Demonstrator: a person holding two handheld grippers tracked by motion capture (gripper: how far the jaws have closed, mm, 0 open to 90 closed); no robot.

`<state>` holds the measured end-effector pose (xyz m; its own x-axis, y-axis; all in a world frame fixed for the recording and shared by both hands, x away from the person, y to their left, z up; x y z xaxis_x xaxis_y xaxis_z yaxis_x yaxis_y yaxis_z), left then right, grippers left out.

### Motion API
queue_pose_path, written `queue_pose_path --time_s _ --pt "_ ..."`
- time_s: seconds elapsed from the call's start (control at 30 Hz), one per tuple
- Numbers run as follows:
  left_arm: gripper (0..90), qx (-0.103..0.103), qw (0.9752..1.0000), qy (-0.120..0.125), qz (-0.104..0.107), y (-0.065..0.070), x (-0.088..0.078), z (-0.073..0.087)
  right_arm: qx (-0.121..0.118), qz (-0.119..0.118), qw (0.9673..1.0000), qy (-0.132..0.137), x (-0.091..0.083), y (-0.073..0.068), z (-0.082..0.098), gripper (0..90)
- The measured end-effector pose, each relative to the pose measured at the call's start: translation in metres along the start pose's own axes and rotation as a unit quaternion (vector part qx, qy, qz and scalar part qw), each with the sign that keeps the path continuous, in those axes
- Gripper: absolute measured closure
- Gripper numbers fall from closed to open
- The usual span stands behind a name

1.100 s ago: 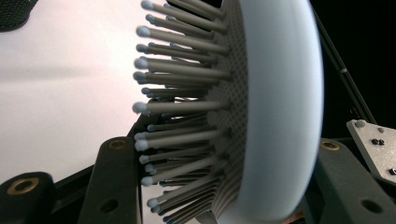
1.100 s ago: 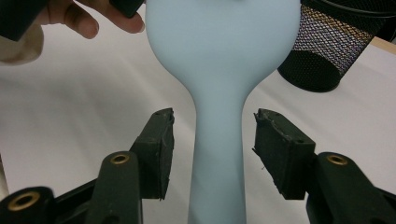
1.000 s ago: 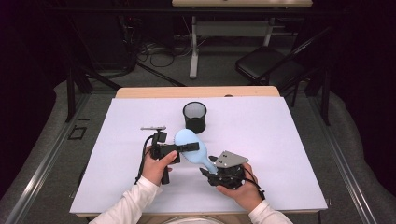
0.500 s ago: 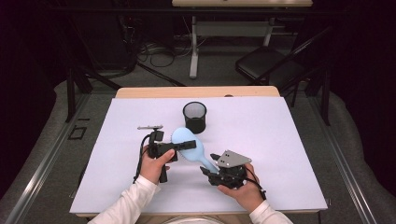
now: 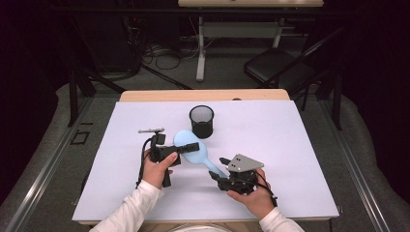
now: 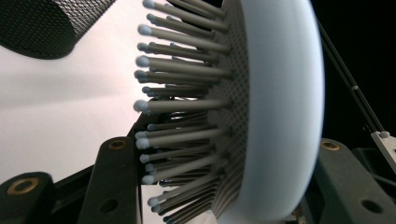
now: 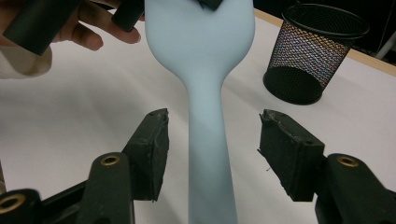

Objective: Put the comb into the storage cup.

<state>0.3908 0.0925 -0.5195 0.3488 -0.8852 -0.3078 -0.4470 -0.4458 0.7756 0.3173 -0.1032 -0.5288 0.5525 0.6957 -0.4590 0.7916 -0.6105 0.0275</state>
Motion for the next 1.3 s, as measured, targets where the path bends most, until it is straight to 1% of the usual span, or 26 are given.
queue_pose_path --time_s 0.1,0.13,0.17,0.23,0.3,0.33,0.37,0.43,0.47,0.5,0.53,0.6,0.67,0.73,0.77,0.83,0.9,0.97,1.1,1.17,1.23,1.27,1.3 --pt "49.3 0.001 1.0000 0.005 -0.003 -0.001 -0.002 -0.001 0.003 0.001 1.0000 0.003 -0.001 0.001 0.000 42.3" --pt "49.3 -0.003 1.0000 0.007 -0.002 -0.001 -0.002 -0.002 0.003 0.002 1.0000 0.003 -0.001 0.001 0.000 42.3" --pt "49.4 0.001 1.0000 0.007 -0.004 -0.002 -0.003 -0.002 0.003 0.001 1.0000 0.003 -0.001 0.001 0.000 42.3" --pt "49.4 0.000 1.0000 0.008 -0.004 -0.003 -0.004 -0.003 0.002 0.002 1.0000 0.004 -0.001 0.001 0.000 42.2" --pt "49.4 -0.002 0.9999 0.010 -0.005 -0.003 -0.005 -0.004 -0.001 0.010 0.9999 0.005 -0.002 0.002 0.000 41.9" --pt "49.3 0.001 0.9999 0.009 -0.006 -0.004 -0.006 -0.004 0.000 0.009 0.9999 0.005 -0.002 0.002 0.000 41.9" --pt "49.4 -0.002 0.9999 0.010 -0.008 -0.004 -0.006 -0.005 0.000 0.010 0.9999 0.005 -0.002 0.003 0.000 41.8" --pt "49.3 0.000 0.9999 0.012 -0.008 -0.005 -0.007 -0.005 0.000 0.012 0.9999 0.005 -0.002 0.004 0.000 41.8" --pt "49.3 -0.004 0.9999 0.014 -0.006 -0.005 -0.008 -0.006 0.000 0.013 0.9999 0.005 -0.002 0.004 0.001 41.6" --pt "49.3 -0.002 0.9998 0.016 -0.007 -0.006 -0.008 -0.006 -0.001 0.015 0.9999 0.006 -0.002 0.005 0.001 41.2" --pt "49.3 -0.005 0.9998 0.017 -0.007 -0.006 -0.009 -0.007 0.001 0.017 0.9998 0.008 -0.002 0.005 0.001 40.7" --pt "49.2 -0.002 0.9998 0.020 -0.008 -0.006 -0.010 -0.008 0.007 0.019 0.9998 0.010 -0.003 0.007 0.001 39.4" --pt "49.2 -0.003 0.9997 0.021 -0.009 -0.007 -0.011 -0.008 0.010 0.019 0.9997 0.013 -0.003 0.008 0.000 38.6" --pt "49.3 -0.005 0.9997 0.022 -0.009 -0.007 -0.011 -0.009 0.011 0.021 0.9996 0.015 -0.003 0.008 0.000 36.7" --pt "49.2 -0.003 0.9997 0.023 -0.010 -0.008 -0.012 -0.009 0.013 0.020 0.9996 0.015 -0.003 0.008 0.000 36.1" --pt "49.2 -0.008 0.9996 0.025 -0.009 -0.008 -0.013 -0.010 0.014 0.021 0.9996 0.014 -0.003 0.008 0.000 35.7" --pt "49.2 -0.007 0.9995 0.028 -0.010 -0.009 -0.014 -0.011 0.012 0.026 0.9995 0.015 -0.003 0.009 0.000 34.2" --pt "49.3 -0.004 0.9995 0.030 -0.011 -0.010 -0.015 -0.012 0.014 0.026 0.9994 0.015 -0.003 0.010 0.000 33.0" --pt "49.2 -0.006 0.9993 0.034 -0.014 -0.011 -0.018 -0.013 0.015 0.030 0.9994 0.011 -0.002 0.011 0.000 27.9" --pt "49.2 -0.007 0.9992 0.036 -0.015 -0.011 -0.019 -0.014 0.022 0.028 0.9993 0.009 -0.001 0.012 0.001 25.6" --pt "49.2 -0.007 0.9991 0.040 -0.016 -0.012 -0.021 -0.015 0.024 0.028 0.9993 0.009 -0.001 0.012 0.001 24.4" --pt "49.2 -0.005 0.9990 0.042 -0.017 -0.013 -0.021 -0.016 0.027 0.031 0.9991 0.010 0.000 0.012 0.000 23.5" --pt "49.2 -0.008 0.9989 0.043 -0.017 -0.013 -0.022 -0.016 0.028 0.037 0.9989 0.009 0.000 0.013 0.000 22.0"
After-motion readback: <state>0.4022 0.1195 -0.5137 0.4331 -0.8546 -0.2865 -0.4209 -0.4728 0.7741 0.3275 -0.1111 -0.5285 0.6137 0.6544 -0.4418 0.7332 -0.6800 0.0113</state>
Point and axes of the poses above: each handheld gripper's, and its own axes: x roughly forward along the jaws, z roughly out of its underside, y roughly to its right, the point moved 5 cm from there along x, roughly forward along the jaws, and after that the axes turned 4 degrees about -z, right-handed, at the moved point
